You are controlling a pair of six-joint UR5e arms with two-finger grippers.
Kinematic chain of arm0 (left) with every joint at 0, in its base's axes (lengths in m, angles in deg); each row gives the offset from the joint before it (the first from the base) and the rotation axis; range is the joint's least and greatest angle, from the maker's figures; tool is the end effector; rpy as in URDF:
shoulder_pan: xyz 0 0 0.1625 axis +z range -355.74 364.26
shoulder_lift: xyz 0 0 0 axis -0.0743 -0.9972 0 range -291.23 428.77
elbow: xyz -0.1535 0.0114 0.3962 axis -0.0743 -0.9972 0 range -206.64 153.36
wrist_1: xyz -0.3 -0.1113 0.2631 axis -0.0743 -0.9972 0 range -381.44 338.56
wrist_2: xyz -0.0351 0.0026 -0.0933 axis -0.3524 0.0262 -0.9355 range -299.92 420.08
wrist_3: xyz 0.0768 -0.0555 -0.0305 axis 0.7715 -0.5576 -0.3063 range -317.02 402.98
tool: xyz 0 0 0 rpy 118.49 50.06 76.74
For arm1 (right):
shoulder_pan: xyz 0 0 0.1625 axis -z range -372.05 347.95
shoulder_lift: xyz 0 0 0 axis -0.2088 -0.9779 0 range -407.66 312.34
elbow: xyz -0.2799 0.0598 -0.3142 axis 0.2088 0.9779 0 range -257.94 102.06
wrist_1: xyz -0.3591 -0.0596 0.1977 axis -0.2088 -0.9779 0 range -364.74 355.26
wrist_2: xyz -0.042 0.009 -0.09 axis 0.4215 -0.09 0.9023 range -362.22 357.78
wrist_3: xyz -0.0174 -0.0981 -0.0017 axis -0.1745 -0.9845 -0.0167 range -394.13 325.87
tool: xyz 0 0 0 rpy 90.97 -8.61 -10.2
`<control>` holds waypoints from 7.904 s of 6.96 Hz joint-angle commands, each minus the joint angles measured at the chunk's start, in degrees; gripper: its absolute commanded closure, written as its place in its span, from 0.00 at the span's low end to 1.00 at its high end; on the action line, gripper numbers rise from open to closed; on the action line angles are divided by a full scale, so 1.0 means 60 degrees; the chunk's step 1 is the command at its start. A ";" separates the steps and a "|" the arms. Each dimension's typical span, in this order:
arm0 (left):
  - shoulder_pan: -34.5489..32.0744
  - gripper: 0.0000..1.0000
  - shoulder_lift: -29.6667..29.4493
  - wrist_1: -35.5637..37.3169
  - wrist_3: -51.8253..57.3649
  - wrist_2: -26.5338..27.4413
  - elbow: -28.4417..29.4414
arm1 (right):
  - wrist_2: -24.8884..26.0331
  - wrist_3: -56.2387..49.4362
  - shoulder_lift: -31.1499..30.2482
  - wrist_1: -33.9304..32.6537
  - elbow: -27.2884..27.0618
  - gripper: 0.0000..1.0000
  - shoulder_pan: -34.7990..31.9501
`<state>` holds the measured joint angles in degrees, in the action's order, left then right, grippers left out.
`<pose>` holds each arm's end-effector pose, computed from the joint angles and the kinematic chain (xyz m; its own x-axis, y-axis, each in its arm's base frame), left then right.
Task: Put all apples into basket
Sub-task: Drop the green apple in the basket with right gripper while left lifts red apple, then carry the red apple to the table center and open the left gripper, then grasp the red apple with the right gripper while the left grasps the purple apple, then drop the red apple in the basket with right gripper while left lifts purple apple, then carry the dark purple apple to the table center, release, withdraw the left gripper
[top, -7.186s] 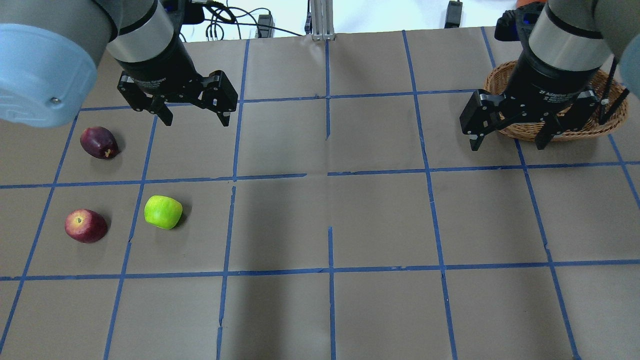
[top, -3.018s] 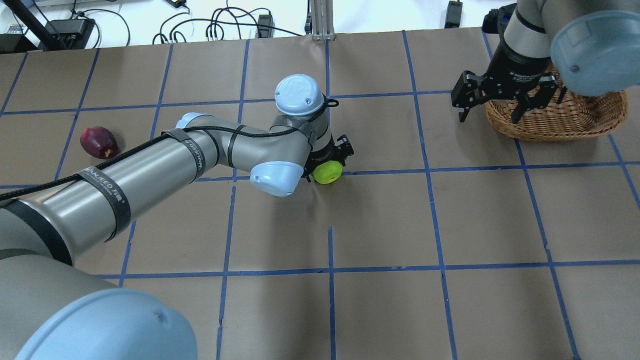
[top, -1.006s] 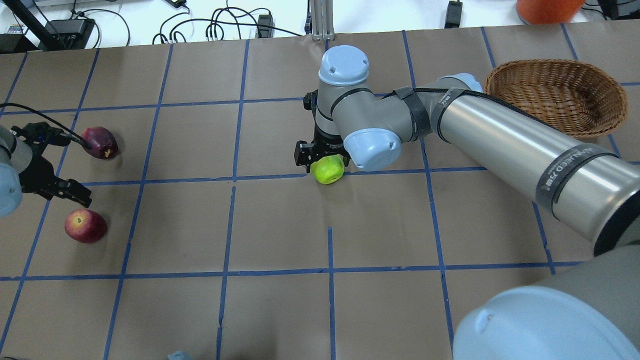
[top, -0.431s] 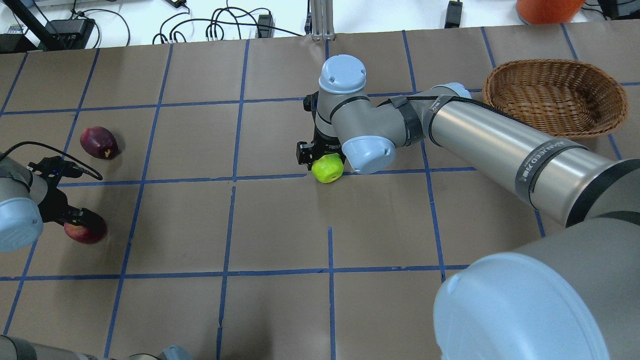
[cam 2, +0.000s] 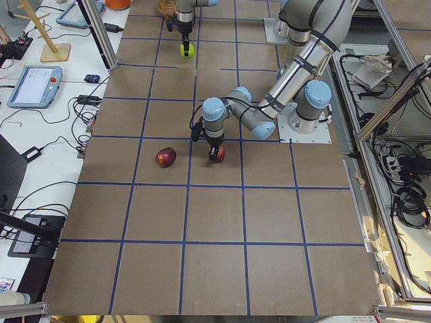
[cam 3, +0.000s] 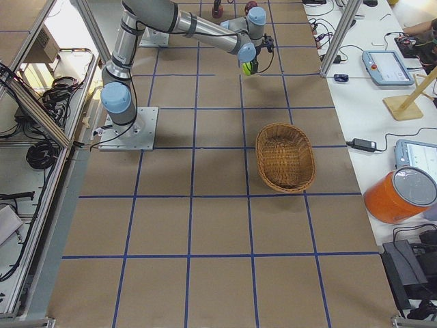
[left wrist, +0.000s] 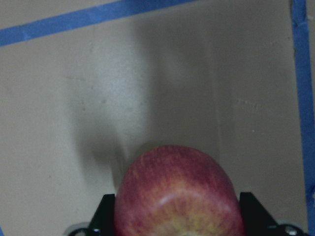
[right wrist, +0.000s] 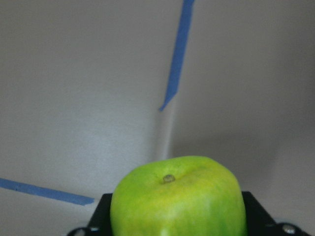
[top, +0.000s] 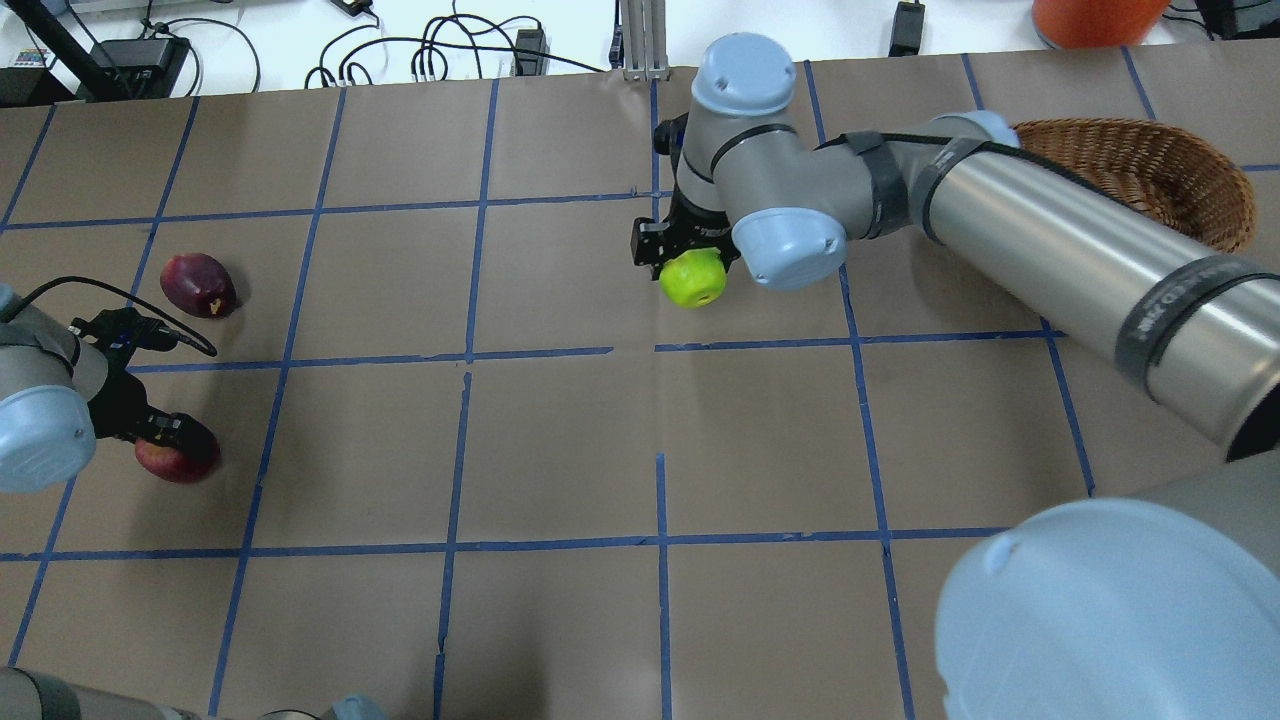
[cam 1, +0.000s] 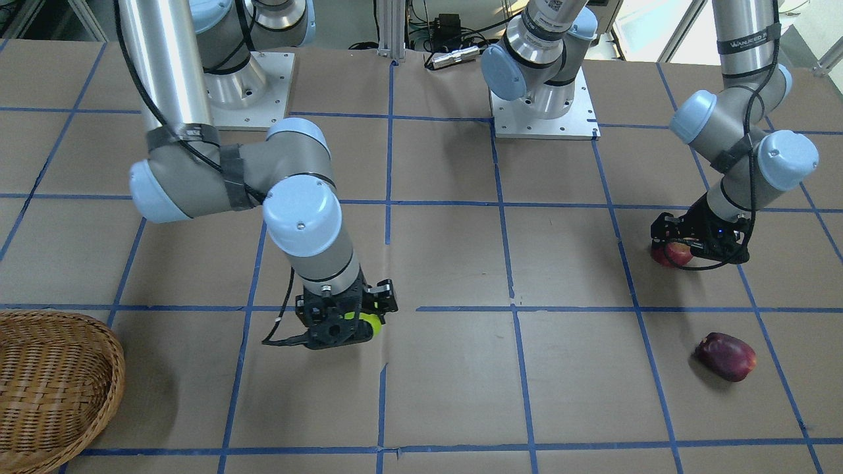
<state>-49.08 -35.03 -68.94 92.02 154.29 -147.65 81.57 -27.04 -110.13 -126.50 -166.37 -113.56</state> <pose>0.1827 -0.4565 0.1957 -0.9761 0.2166 -0.0176 0.2145 0.9733 0.0819 0.2724 -0.6164 0.2791 -0.9890 -0.0871 -0.1193 -0.0770 0.9932 -0.0869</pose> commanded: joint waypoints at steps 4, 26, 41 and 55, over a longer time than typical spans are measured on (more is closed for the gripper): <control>-0.4927 0.69 -0.0218 -0.3788 -0.8239 -0.0465 0.3584 | 0.1798 -0.4338 -0.0681 0.2188 0.1042 1.00 0.5498; -0.1598 0.00 -0.2957 -0.3938 -0.2562 -0.0525 0.6837 | -0.1101 0.2260 0.0317 0.2364 0.0267 0.00 -0.0836; -0.1930 1.00 -0.3459 -0.5446 -0.5384 -0.0421 0.7655 | 0.2076 -0.4043 0.0622 0.2001 0.1950 1.00 0.5177; -0.9200 0.29 -0.2973 -0.2806 -1.6332 -0.2225 0.5168 | 0.0516 -0.4952 0.0190 0.4129 0.2462 0.00 0.5233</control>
<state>-103.72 -52.06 -86.73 -6.07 141.75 -116.54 89.46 -59.52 -106.27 -106.71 -152.38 -79.27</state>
